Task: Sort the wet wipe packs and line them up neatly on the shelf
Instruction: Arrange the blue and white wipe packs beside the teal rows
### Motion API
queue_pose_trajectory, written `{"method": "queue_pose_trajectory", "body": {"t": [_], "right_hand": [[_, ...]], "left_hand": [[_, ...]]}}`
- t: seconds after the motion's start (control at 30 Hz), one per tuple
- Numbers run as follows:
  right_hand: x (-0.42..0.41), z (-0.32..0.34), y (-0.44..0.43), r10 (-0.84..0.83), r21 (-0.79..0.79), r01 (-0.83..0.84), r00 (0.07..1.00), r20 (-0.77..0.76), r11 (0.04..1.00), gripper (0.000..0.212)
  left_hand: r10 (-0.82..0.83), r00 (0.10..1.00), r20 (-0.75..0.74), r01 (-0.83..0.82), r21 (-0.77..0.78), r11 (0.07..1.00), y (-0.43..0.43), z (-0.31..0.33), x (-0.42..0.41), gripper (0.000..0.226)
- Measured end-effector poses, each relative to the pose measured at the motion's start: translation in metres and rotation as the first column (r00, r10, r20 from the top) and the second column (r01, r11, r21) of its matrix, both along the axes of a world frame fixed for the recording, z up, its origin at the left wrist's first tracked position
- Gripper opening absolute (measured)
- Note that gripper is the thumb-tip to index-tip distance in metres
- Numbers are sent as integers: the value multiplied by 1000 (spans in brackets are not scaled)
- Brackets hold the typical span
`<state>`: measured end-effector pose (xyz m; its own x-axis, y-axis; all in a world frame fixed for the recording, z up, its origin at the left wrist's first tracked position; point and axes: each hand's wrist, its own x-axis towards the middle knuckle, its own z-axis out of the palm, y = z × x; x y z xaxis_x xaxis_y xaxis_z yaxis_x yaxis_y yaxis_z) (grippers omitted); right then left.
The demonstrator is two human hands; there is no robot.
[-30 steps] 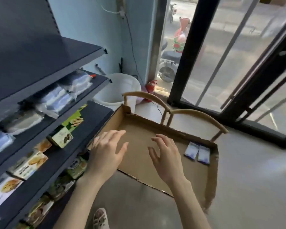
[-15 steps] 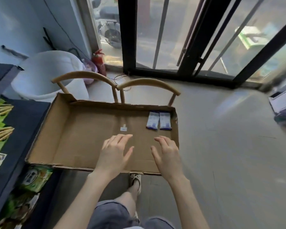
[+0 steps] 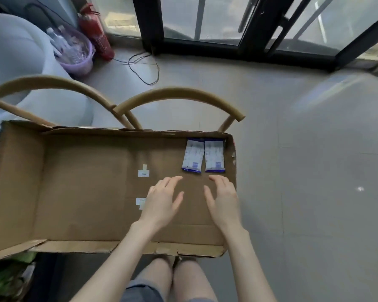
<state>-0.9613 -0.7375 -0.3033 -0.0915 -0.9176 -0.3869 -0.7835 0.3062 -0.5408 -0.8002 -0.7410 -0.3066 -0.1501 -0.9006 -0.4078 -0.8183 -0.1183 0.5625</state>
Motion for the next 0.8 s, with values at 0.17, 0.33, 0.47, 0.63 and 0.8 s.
{"method": "queue_pose_trajectory", "body": {"t": [0.17, 0.33, 0.47, 0.63, 0.8], "right_hand": [[-17, -60, -47, -44, 97, 43, 999, 6, 994, 34], [-34, -132, -81, -96, 160, 93, 995, 8, 983, 35], [-45, -184, -97, -97, 179, 99, 995, -23, 979, 39], [-48, -228, -112, -101, 161, 110, 993, -62, 981, 55], [-43, -252, -118, -163, 76, 172, 980, -113, 982, 67]], "left_hand": [[98, 994, -40, -92, 146, 985, -43, -69, -24, 40], [225, 974, -39, -211, 227, 951, -78, -146, -45, 41], [359, 933, -17, -346, 232, 909, -98, -200, -62, 47], [497, 866, 48, -496, 192, 846, -107, -244, -77, 65], [575, 815, 70, -578, 174, 797, -110, -265, -77, 63]]}}
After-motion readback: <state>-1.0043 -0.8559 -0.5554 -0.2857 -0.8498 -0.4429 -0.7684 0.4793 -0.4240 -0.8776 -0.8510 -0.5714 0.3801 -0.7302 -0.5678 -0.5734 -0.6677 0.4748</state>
